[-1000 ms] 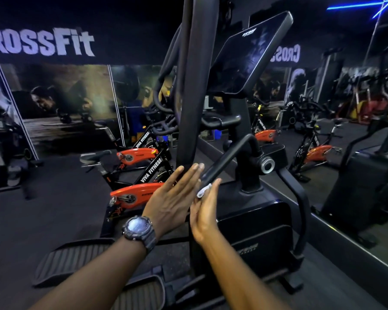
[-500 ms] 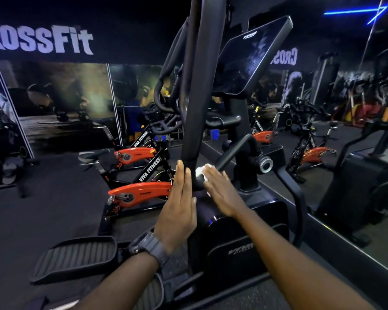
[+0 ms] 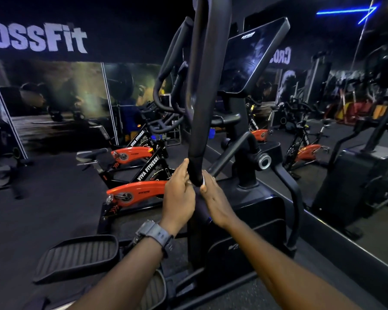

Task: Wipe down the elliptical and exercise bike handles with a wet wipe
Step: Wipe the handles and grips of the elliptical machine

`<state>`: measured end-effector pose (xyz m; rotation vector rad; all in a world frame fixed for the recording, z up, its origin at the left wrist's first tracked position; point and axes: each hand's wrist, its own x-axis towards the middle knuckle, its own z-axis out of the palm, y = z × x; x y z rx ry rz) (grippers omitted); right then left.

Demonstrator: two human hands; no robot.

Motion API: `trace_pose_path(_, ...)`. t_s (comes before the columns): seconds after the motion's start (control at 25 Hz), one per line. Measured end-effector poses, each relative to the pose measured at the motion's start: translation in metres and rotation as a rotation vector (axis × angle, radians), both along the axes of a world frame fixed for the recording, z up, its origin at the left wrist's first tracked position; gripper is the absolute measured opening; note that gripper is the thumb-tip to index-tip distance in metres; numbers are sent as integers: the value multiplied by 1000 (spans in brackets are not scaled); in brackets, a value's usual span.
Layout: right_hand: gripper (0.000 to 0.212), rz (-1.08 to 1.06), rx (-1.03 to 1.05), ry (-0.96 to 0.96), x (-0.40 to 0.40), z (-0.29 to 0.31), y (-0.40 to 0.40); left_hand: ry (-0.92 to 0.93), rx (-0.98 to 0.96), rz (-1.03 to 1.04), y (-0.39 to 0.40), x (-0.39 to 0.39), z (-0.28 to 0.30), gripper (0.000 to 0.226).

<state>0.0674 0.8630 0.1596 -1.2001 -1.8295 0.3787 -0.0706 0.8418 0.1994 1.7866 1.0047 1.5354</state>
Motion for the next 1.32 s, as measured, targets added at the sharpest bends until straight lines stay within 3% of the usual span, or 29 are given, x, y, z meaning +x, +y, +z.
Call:
trace_pose_path(0.16, 99, -77, -75, -73, 18, -3, -5, -43, 0, 29, 5, -10, 15, 53)
trace_pose_path(0.28, 94, 25, -60, 73, 1, -7, -12, -114, -56, 26, 13, -14, 18, 52)
trace_pose_path(0.4, 65, 80, 5, 230, -13, -26, -14, -219, -175, -79, 24, -17, 19, 52)
trace_pose_path(0.52, 43, -136, 77, 170, 8, -16, 5, -211, -211, -117, 28, -20, 20, 45)
trace_pose_path(0.72, 51, -226, 131, 195, -4, -8, -6, -164, -196, -161, 49, -28, 25, 39)
trace_pose_path(0.84, 52, -403, 157, 205, -13, -6, 5, -95, -157, -226, 61, -34, 23, 41)
trace_pose_path(1.12, 51, -716, 120, 139, -57, 8, 9, 27, -212, -655, 85, -63, 25, 50)
trace_pose_path(1.32, 54, -862, 145, 274, -82, 15, -1, 70, -235, -802, 82, -80, 33, 55)
